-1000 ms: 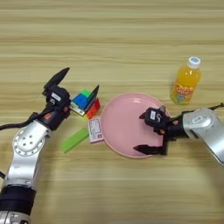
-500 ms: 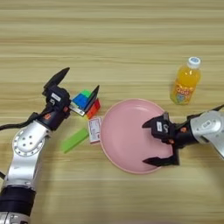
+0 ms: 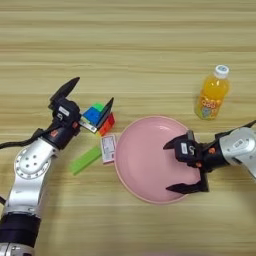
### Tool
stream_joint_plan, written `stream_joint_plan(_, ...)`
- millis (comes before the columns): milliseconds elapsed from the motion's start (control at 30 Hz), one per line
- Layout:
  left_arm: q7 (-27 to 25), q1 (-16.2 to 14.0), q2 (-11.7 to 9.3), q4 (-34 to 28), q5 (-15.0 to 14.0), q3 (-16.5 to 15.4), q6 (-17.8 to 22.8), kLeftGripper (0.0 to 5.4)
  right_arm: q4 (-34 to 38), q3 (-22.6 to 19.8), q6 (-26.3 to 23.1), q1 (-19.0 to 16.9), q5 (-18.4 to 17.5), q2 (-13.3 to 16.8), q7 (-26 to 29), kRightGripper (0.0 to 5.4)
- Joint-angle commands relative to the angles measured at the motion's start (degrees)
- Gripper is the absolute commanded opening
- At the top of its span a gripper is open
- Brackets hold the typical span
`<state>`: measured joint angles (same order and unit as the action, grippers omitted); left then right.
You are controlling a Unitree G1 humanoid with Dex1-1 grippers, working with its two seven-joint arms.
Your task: Move the objects on the table
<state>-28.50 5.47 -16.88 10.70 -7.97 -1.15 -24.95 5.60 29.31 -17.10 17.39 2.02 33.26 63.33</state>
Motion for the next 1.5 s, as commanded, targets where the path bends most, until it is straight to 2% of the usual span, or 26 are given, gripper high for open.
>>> stream_joint_plan(33, -0.42, -0.28, -0.45, -0.39, -0.27, -0.01, 0.72, 5.40, 0.61, -2.41, -2.13, -0.61, -2.56, -0.33, -0.21, 5.39)
stream_joint_plan(133, -0.45, -0.23, -0.46, -0.26, -0.24, -0.03, 0.72, 5.40, 3.07, -5.35, -2.62, -0.16, -6.22, -1.14, -0.47, 5.39)
stream_joint_plan(300, -0.62, -0.19, -0.55, 0.02, -0.14, -0.03, 0.75, 5.40, 6.47, -12.47, -4.23, 1.34, -14.69, -3.60, -1.63, 5.39)
stream_joint_plan(567, -0.63, -0.06, -0.64, 0.06, -0.14, -0.19, 0.71, 5.40, 7.23, -19.74, -5.34, 2.31, -23.41, -6.72, -4.68, 5.39)
stream_joint_plan(633, -0.62, -0.02, -0.64, 0.07, -0.14, -0.21, 0.73, 5.40, 7.10, -22.52, -4.83, 2.54, -26.71, -8.18, -5.54, 5.39)
stream_joint_plan(700, -0.61, 0.00, -0.65, 0.08, -0.15, -0.25, 0.74, 5.40, 6.78, -25.35, -0.92, 2.51, -28.67, -10.11, -6.41, 5.39)
stream_joint_plan(800, -0.61, 0.03, -0.66, 0.10, -0.19, -0.31, 0.72, 5.40, 5.81, -27.98, 1.81, 2.68, -29.48, -11.18, -8.05, 5.39)
stream_joint_plan(900, -0.66, 0.13, -0.78, 0.45, -0.18, -0.43, 0.63, 5.40, 2.77, -31.58, 8.78, 3.33, -28.94, -13.25, -10.39, 5.39)
stream_joint_plan(1167, -1.19, 0.50, -1.23, 1.33, -0.50, -1.03, 0.52, 5.40, -7.34, -38.67, 18.92, 4.78, -30.00, -13.81, -12.58, 5.39)
stream_joint_plan(1333, -1.51, 0.48, -1.34, 1.35, -0.58, -1.18, 0.38, 5.40, -11.28, -40.36, 21.93, 5.33, -29.86, -13.00, -12.66, 5.39)
stream_joint_plan(1500, -1.52, 0.31, -1.41, 1.32, -0.58, -1.19, 0.38, 5.40, -15.89, -40.59, 24.33, 5.52, -26.78, -11.39, -13.80, 5.39)
